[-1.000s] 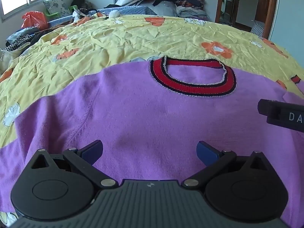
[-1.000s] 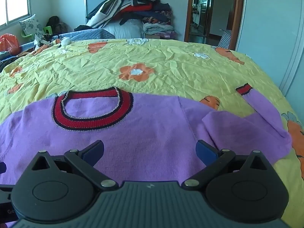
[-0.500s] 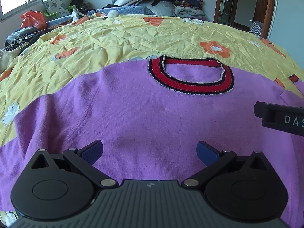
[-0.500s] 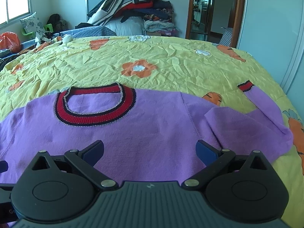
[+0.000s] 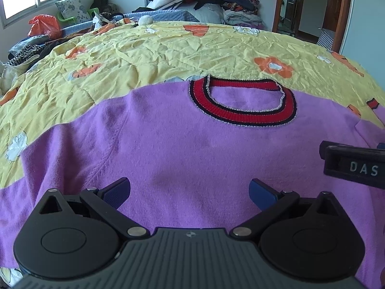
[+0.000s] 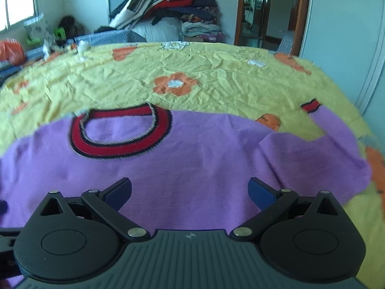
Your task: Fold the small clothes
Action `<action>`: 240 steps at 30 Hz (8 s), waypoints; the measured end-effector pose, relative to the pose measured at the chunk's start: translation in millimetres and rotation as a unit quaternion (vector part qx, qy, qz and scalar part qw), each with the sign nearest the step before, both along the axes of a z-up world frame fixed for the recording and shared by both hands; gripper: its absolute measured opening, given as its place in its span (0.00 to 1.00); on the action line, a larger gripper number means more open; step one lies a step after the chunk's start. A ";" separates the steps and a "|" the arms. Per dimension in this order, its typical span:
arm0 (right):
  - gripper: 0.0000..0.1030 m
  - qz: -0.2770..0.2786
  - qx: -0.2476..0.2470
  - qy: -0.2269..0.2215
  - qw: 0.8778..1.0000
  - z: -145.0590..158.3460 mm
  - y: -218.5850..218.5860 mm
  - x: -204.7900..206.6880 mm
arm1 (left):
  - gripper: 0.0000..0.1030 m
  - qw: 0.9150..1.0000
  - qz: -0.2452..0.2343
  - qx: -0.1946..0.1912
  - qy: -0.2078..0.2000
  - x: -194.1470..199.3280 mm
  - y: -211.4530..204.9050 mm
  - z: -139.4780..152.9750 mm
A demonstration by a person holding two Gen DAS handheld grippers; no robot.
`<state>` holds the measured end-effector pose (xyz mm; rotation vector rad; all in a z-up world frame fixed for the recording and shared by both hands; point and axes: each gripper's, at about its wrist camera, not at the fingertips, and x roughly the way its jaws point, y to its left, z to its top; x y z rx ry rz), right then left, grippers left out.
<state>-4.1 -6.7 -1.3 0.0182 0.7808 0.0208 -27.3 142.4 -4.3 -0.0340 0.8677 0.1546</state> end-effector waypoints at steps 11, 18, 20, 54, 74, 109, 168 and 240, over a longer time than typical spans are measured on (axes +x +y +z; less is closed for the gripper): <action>1.00 0.031 0.031 -0.039 0.998 2.0 -6.6 -3.1 | 1.00 1.000 0.012 0.003 -0.001 1.6 2.0 3.3; 1.00 0.032 0.000 -0.085 0.996 8.9 -10.5 -7.2 | 1.00 0.999 0.026 0.021 0.000 3.7 0.2 4.4; 1.00 0.041 -0.005 -0.066 0.997 7.7 -13.7 -4.3 | 1.00 0.999 0.040 0.035 0.002 6.2 -1.8 5.1; 1.00 -0.013 -0.040 0.007 0.999 -22.3 -110.4 60.6 | 1.00 0.998 0.016 -0.044 0.036 43.6 -26.8 -6.4; 1.00 -0.011 -0.061 -0.005 0.998 -26.1 -138.5 78.3 | 1.00 0.999 -0.002 -0.001 0.050 67.0 -58.6 -14.7; 0.90 0.032 -0.092 -0.038 0.994 -28.6 -236.3 134.4 | 1.00 1.000 0.010 0.009 0.025 75.7 -31.0 -16.5; 0.07 0.254 0.199 -0.177 0.930 181.5 -70.2 -18.8 | 1.00 0.997 0.021 0.053 -0.055 -37.7 97.4 19.1; 1.00 0.142 0.004 -0.033 0.989 -31.2 -56.8 -20.4 | 1.00 0.991 0.103 -0.018 -0.080 -82.6 160.2 -6.4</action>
